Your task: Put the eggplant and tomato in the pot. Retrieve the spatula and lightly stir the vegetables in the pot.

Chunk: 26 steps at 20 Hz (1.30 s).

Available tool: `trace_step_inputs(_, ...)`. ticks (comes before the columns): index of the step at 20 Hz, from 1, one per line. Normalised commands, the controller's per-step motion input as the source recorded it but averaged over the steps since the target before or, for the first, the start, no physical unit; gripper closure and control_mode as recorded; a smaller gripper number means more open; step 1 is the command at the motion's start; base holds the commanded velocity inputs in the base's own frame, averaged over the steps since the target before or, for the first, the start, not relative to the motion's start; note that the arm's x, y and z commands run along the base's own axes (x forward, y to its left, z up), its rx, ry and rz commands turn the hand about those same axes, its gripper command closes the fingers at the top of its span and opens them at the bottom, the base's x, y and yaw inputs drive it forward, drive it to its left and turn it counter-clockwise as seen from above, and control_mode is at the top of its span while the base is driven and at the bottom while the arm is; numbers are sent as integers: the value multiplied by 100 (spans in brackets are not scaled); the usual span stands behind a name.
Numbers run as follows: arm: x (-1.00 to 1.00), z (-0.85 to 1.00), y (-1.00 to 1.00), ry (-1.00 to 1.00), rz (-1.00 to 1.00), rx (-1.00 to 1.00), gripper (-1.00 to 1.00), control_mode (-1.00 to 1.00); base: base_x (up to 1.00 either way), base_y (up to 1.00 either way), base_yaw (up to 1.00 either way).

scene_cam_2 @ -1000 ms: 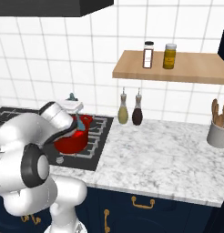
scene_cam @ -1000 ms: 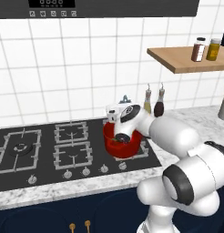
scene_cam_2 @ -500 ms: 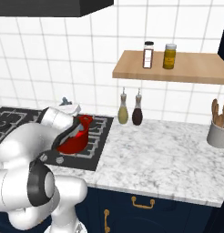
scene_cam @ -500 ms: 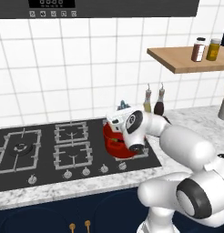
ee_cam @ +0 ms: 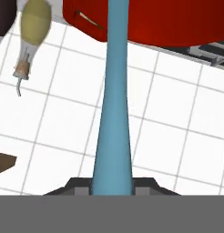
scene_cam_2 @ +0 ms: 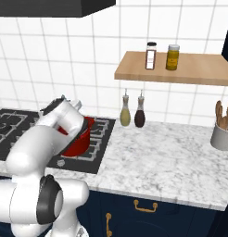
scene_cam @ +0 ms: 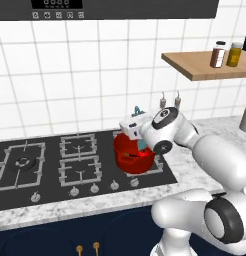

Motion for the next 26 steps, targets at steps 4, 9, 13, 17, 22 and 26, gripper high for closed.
trace_step_inputs(4, 1, 31, 28, 5, 1, 1, 100, -100, 0, 0, 0)
trace_step_inputs(9, 0, -8, 32, 2, 7, 6, 100, -100, 0, 0, 0)
trace_step_inputs(13, 0, -13, 1, 11, 44, 6, 100, -100, 0, 0, 0)
trace_step_inputs(17, 2, -52, 0, 16, 52, 1, 100, -100, 0, 0, 0)
trace_step_inputs(22, 13, -15, 0, 12, 32, 2, 100, -100, 0, 0, 0)
trace_step_inputs(26, 40, -38, 0, 2, 28, 0, 100, -100, 0, 0, 0)
